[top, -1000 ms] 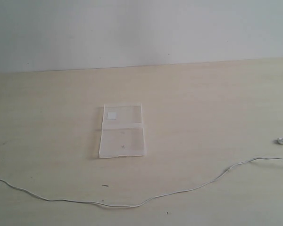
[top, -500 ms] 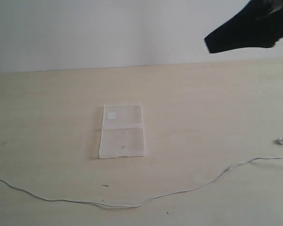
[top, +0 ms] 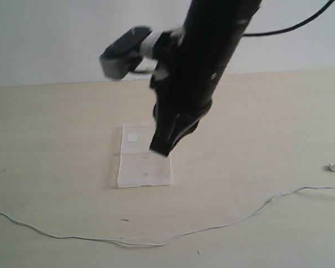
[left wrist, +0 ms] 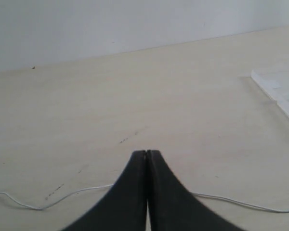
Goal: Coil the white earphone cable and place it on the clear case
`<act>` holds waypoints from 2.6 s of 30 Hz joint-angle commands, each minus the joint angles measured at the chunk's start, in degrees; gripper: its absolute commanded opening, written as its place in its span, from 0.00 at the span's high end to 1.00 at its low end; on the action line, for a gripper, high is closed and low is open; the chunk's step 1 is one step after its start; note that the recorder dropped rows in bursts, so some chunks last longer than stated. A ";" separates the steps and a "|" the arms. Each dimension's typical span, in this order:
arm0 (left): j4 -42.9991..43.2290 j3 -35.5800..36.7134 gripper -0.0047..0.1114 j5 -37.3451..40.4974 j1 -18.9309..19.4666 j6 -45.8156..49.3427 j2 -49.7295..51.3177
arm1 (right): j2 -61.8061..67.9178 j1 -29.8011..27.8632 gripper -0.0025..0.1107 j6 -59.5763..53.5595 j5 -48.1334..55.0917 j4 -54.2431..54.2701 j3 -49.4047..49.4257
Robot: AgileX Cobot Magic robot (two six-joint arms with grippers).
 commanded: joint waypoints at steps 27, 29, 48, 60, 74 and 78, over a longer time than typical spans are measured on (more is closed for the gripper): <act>-0.54 -0.06 0.96 -0.35 -0.05 0.03 -0.39 | 23.01 13.67 0.58 0.47 -14.12 -7.43 -0.39; -0.54 -0.06 0.96 -0.35 -0.05 0.03 -0.39 | 23.29 13.67 0.58 0.85 -14.94 -7.43 -0.39; -0.54 -0.06 0.96 -0.35 -0.05 0.03 -0.39 | 27.27 13.67 0.73 0.85 -15.94 -4.78 -0.39; -0.54 -0.06 0.96 -0.35 -0.05 0.03 -0.39 | 21.31 13.67 0.98 1.90 -4.25 -9.51 -7.73; -0.54 -0.06 0.96 -0.35 -0.05 0.03 -0.39 | -2.85 13.67 0.98 5.96 0.33 -18.47 -39.50; -0.54 -0.06 0.96 -0.35 -0.05 0.03 -0.39 | -7.14 13.67 0.98 6.91 0.33 -25.56 -45.35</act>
